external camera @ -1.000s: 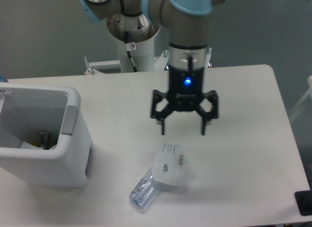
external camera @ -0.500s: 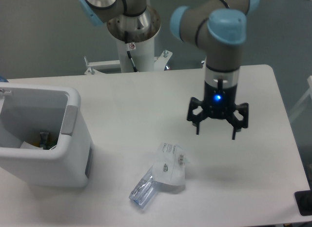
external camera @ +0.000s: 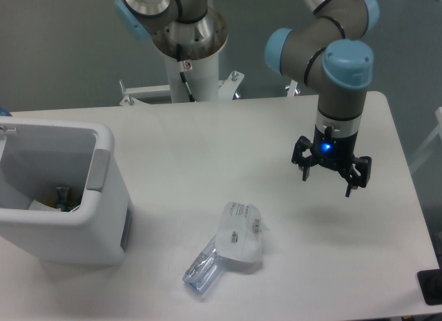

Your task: Open the trash can

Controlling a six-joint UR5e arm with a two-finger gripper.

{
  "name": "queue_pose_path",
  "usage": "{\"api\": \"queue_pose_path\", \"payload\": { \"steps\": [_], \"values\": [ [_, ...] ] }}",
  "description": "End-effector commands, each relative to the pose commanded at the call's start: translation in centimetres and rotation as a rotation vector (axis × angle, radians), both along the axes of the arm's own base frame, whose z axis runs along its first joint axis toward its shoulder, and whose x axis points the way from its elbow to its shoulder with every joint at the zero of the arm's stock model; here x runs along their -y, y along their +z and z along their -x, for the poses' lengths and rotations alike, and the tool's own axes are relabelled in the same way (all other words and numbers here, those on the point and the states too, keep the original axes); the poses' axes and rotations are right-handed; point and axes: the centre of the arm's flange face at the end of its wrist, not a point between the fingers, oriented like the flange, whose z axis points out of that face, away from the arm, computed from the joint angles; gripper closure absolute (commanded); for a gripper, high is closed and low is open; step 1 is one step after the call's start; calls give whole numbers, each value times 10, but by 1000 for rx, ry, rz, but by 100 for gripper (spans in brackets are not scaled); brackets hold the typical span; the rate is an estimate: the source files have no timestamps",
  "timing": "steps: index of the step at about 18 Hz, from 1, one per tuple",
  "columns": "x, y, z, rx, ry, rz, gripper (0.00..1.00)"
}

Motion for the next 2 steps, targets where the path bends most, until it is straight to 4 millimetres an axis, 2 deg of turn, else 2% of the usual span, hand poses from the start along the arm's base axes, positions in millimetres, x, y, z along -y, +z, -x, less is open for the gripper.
{"api": "queue_pose_path", "payload": {
  "steps": [2],
  "values": [
    [-3,-3,-2,3,-5,1,0]
  ]
}}
